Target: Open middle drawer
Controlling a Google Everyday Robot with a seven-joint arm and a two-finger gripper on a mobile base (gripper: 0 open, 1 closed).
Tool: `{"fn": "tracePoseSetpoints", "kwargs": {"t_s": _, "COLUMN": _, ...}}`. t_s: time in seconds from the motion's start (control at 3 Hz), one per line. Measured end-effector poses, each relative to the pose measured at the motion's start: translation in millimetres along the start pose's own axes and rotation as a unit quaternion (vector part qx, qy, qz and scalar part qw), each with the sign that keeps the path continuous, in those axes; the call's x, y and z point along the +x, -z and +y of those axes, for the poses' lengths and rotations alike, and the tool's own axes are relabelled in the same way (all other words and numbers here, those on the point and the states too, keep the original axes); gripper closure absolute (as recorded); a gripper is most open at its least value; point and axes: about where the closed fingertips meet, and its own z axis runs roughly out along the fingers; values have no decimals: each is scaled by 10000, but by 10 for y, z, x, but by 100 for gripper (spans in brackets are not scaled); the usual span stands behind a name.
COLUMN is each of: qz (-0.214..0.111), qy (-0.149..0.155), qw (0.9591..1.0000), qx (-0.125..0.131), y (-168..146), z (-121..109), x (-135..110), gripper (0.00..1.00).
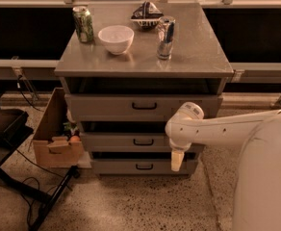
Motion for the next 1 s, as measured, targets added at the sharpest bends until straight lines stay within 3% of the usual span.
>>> {"fn": "tracePoseSetpoints", "kwargs": {"t_s": 0.33, "qz": 11, "qy": 100, "qw": 9999, "qx": 43, "y": -204, "z": -185, "x": 44, "gripper": 0}}
{"fn": "tracePoseSetpoints", "kwargs": {"t_s": 1.0, "qz": -366, "qy": 228, "qw": 9985, "qx": -327, "y": -680, "z": -343, "x": -30, "gripper": 0}}
